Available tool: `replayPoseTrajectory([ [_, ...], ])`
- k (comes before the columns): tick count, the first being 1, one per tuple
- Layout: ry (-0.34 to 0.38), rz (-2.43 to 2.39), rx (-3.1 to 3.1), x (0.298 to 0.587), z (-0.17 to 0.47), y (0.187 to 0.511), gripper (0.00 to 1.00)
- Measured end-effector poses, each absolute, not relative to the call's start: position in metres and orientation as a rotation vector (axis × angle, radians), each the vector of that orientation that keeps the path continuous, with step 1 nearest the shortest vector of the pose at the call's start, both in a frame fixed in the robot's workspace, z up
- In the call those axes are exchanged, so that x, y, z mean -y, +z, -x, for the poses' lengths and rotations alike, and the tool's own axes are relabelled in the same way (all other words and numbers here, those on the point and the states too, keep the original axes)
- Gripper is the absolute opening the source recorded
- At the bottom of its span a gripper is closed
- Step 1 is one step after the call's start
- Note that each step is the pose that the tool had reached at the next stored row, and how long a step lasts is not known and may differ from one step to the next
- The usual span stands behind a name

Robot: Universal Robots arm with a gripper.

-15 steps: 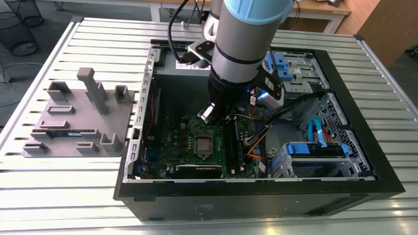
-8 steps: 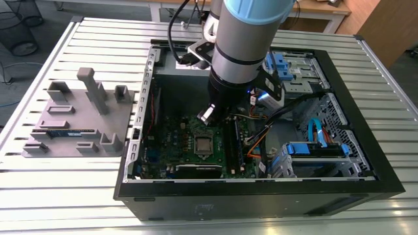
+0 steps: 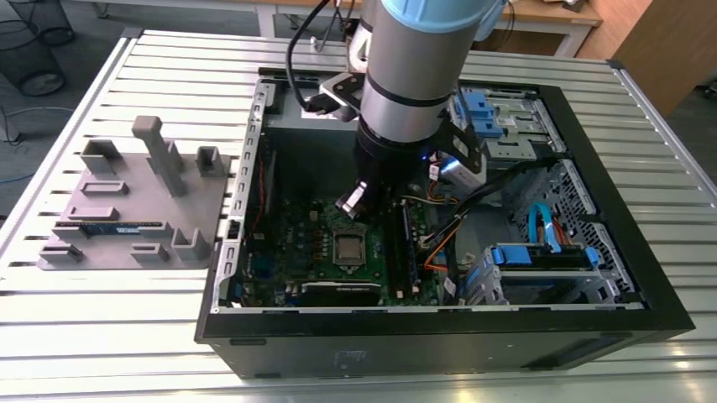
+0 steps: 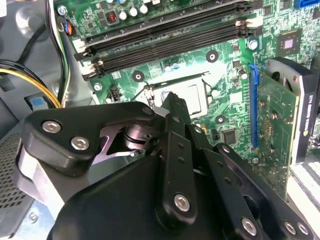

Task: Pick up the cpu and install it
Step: 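Close the cpu cover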

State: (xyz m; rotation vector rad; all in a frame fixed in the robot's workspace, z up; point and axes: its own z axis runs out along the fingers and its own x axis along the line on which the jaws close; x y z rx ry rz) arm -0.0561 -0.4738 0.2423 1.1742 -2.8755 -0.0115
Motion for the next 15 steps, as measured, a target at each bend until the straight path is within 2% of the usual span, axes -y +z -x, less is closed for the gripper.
replayPoseTrajectory([
  [15, -0.009, -1.208, 2.867, 0.482, 0.070, 0.238, 0.11],
])
